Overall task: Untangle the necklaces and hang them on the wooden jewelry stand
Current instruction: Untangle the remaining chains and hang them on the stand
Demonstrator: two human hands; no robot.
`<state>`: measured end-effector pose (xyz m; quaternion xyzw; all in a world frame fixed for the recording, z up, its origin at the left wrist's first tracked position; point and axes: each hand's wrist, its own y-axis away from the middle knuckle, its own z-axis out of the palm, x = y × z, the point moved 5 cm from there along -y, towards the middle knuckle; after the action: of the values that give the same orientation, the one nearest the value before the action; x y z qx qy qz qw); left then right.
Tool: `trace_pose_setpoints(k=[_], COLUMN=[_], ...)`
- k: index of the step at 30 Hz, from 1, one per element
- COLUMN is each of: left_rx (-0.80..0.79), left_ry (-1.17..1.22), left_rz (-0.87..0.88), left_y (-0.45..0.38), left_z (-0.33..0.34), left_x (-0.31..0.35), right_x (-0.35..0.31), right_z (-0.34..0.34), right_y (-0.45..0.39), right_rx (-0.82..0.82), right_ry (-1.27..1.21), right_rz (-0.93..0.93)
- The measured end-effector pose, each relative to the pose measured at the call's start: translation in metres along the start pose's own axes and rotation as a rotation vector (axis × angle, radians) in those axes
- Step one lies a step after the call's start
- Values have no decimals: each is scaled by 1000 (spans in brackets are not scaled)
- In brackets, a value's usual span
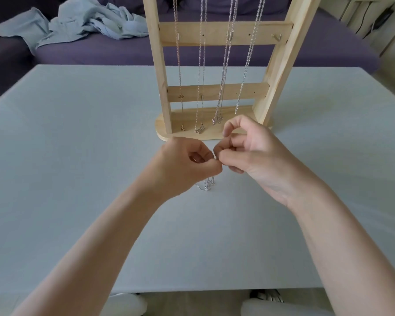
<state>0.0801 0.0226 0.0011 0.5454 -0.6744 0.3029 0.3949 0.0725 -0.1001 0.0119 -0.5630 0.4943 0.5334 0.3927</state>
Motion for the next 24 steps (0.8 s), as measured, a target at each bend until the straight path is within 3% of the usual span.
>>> trace_pose_setpoints(k=[7,11,15,21,24], left_rx=[129,24,1,34,30], left_ry=[-169,290,514,503,592], left_rz=[263,45,-148,-109,-24], left_y=[7,2,2,-1,-3], left_z=[-3,-6,3,3,1], left_x=[13,3,-8,-8,-2], right_x=[-1,-9,-8,-1,-7], right_z=[-2,-3,-1,2,-2], right_y=[0,0,-2,-3,-3], right_rx=[-15,-69,-71,-56,-10], right_ry=[92,-13,258,410,181], right_rz=[23,-28,-80,-77,-98])
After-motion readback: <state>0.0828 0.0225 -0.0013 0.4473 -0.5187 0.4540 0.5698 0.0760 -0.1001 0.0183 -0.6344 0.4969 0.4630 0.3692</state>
